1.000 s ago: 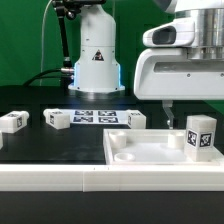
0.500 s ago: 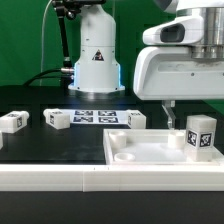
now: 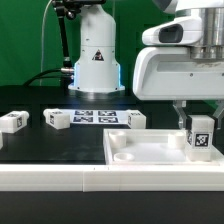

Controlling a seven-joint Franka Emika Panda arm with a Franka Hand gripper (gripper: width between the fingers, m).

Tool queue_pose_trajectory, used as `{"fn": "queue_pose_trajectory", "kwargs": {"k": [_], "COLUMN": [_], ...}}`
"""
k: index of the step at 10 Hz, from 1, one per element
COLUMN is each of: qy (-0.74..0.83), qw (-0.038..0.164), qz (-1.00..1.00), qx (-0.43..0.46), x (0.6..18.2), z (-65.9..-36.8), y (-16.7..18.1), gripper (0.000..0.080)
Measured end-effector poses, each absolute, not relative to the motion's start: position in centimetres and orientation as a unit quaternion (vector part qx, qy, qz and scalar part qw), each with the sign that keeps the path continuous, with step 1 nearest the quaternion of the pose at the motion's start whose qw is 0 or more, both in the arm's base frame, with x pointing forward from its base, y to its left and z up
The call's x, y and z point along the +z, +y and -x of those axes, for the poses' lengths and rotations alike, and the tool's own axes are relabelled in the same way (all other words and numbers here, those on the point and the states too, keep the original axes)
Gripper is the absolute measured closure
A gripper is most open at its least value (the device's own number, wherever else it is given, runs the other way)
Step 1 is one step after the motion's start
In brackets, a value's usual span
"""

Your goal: Assemble one leg

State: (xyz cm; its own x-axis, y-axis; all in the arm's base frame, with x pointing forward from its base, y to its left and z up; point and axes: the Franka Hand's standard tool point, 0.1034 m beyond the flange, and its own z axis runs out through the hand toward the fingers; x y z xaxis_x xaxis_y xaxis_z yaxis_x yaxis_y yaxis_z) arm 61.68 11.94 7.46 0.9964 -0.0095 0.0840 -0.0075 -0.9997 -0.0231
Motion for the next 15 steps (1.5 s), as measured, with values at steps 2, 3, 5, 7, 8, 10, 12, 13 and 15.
{"fn": "queue_pose_trajectory", "kwargs": {"k": [2,3,5,7,8,10,12,13,15], "qy": [0.109,0.182,0.293,0.403,0.465,0.565,0.612,0.623,0.629], "qw": [0.022,0.030,0.039,0.041,0.048,0.054,0.056,0.059,0.060], "qz": [0.993,0.981,0.953,0.912,0.882,0.822,0.788,0.779,0.774], "qx": [-0.049,-0.056,-0.060,-0.059,-0.058,-0.050,-0.044,-0.042,-0.041], "x": [7.47,7.46,7.48,7.47,7.44,7.44,7.46,7.46,7.44], "z": [-61.86,-61.93,-61.84,-61.75,-61.77,-61.82,-61.88,-61.89,-61.87], "y": [11.82,11.90,11.94,12.04,12.01,12.14,12.12,12.12,12.19], "gripper": [0.0509,0.0509,0.0509,0.0508,0.0508,0.0506,0.0506,0.0506,0.0505]}}
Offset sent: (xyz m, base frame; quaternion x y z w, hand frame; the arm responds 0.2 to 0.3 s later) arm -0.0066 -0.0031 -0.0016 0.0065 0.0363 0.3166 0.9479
